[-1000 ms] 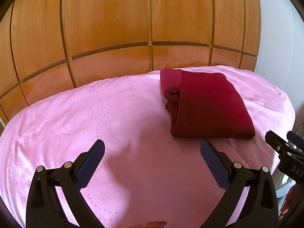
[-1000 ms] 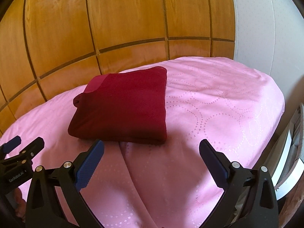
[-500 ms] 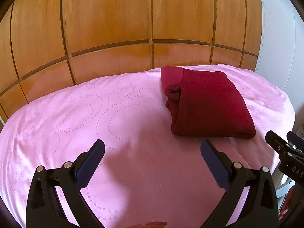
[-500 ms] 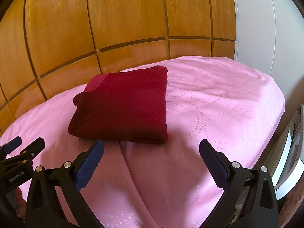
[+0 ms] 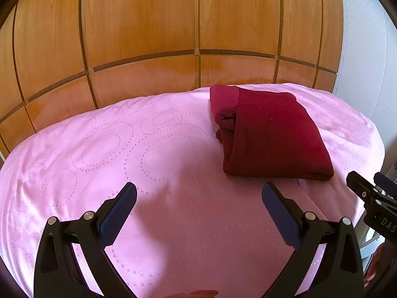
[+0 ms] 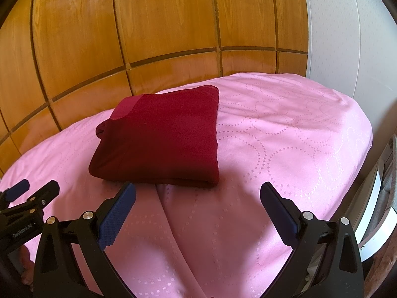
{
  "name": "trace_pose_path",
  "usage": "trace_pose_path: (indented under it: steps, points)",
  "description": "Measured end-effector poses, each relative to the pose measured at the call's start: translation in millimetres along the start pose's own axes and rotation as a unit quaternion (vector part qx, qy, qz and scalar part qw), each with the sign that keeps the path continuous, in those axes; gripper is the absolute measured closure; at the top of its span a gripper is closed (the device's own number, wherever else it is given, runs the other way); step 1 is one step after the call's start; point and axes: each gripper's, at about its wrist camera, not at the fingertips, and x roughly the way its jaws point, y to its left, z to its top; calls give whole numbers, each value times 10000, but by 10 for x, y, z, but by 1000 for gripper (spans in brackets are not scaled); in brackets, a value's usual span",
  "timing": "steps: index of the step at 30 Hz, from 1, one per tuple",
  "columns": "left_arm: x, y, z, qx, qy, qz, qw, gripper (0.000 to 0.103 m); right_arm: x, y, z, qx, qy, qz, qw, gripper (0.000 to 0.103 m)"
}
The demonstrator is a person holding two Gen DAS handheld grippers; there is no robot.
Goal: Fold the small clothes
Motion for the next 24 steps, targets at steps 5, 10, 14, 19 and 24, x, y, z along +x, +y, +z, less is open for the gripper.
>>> trace_pose_path:
  steps: [5, 10, 14, 19, 24]
  points:
    - [7, 0, -6, -5, 37, -24, 10000, 2, -6, 5, -4, 3, 0, -1, 10000, 4]
    - [9, -4, -7, 9, 37, -29, 10000, 2, 8, 10, 3, -4, 9, 9, 10000, 4]
    - [9, -12, -8, 26, 36, -44, 10000, 2, 13, 5, 7, -10, 9, 12, 10000, 4]
    - [31, 0, -5, -12, 117, -101, 9999, 2, 13, 6, 5, -7, 28, 19, 10000, 4]
    - [16, -2, -5, -8, 81, -90, 9999, 2, 25, 8, -3, -11, 32, 30, 10000, 4]
